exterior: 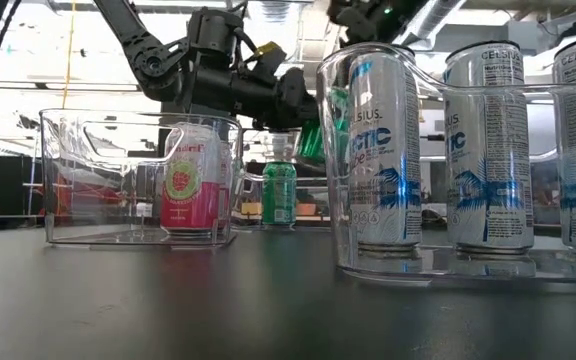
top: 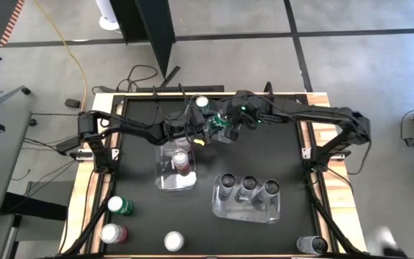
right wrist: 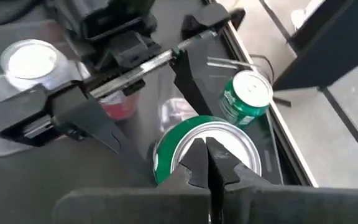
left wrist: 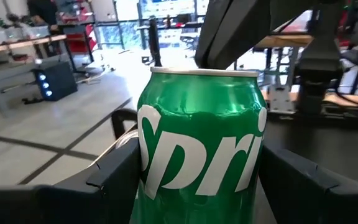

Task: Sort soda cans
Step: Put the green soda can into the top transparent bin

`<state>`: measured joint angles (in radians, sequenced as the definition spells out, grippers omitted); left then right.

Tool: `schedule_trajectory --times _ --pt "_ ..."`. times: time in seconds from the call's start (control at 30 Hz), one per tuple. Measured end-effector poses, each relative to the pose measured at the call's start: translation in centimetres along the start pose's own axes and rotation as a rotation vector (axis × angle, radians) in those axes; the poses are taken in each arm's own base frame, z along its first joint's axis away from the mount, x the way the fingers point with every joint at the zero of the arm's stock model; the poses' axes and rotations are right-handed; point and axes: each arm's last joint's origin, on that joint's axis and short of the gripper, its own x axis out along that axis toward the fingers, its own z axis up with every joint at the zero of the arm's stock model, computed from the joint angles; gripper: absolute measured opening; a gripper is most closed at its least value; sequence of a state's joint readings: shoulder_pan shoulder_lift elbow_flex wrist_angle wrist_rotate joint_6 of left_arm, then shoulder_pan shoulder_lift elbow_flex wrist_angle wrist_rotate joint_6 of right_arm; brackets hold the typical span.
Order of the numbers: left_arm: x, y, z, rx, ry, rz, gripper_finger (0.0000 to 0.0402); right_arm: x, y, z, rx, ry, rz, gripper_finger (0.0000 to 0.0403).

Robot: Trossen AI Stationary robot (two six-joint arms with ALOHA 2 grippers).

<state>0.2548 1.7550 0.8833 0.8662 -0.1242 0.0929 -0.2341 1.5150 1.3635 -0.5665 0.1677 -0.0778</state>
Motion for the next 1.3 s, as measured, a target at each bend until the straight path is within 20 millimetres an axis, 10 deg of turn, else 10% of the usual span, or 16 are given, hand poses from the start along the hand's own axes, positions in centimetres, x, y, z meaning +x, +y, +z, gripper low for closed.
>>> schedule_trajectory --times 1.3 --pt "-0.3 2.4 -3.3 -0.029 0.326 0.048 0.0273 10.3 -1.7 -1.7 0.119 0.165 0.214 0.0"
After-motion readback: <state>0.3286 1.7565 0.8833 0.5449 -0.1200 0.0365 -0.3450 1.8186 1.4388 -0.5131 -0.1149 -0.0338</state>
